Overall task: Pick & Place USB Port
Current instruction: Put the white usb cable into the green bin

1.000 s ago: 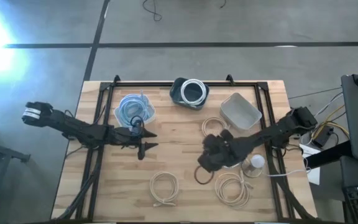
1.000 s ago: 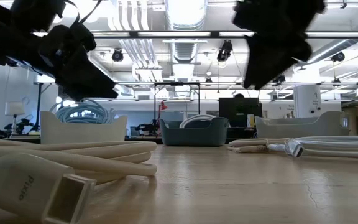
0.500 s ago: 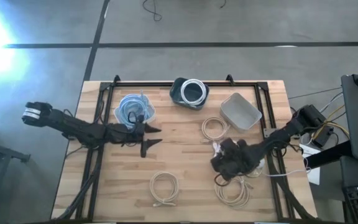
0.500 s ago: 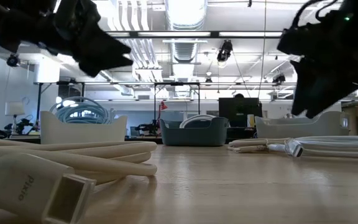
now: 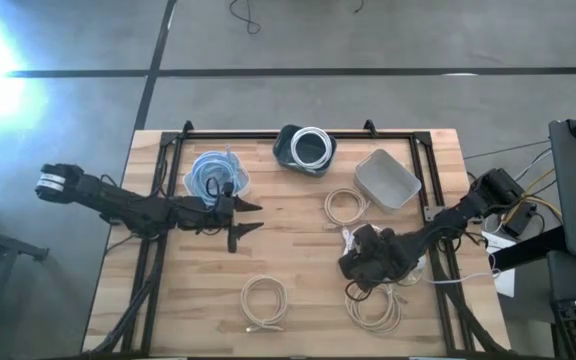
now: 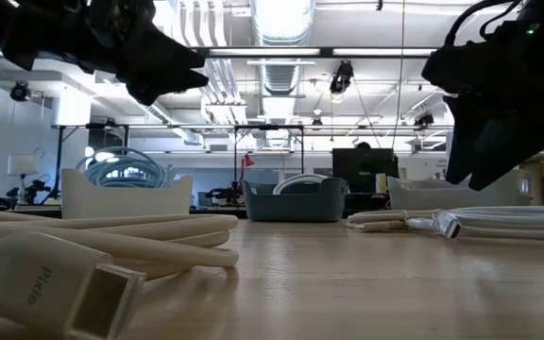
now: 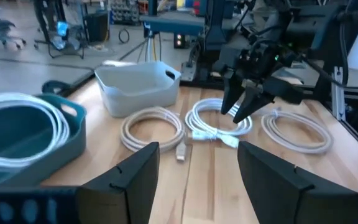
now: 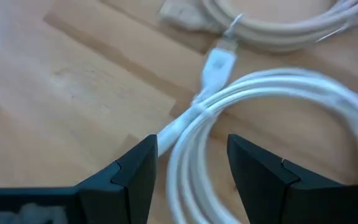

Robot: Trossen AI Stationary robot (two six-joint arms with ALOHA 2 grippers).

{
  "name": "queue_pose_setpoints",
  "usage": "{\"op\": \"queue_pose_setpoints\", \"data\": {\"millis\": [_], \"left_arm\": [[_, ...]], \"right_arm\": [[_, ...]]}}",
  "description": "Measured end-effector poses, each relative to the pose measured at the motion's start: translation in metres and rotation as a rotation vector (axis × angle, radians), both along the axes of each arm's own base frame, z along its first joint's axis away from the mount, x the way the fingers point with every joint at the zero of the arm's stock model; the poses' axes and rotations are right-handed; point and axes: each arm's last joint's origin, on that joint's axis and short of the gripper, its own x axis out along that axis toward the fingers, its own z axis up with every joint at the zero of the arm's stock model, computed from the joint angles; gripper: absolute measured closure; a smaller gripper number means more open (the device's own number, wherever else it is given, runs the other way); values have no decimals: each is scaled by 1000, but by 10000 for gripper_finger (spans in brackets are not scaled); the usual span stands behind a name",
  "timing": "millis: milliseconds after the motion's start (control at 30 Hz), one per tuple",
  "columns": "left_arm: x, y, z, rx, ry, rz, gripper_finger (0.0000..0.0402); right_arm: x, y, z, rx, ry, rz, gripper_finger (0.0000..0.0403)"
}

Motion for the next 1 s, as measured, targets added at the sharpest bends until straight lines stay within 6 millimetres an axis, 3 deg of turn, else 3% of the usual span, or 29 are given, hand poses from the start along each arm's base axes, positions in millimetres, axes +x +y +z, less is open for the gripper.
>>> {"op": "queue_pose_setpoints", "data": {"millis": [400,833,1000], "left_arm": [[0,-3,-4,-17,35,-87,179],[-1,-3,-4,7,39,-94,179],[-1,-3,-5,7,44,-94,179]], "right_arm": [[1,12,-10,87,-101,63,228],[1,15,-11,142,-79,75,221],[4,17,-21,137,-60,79,224]]}}
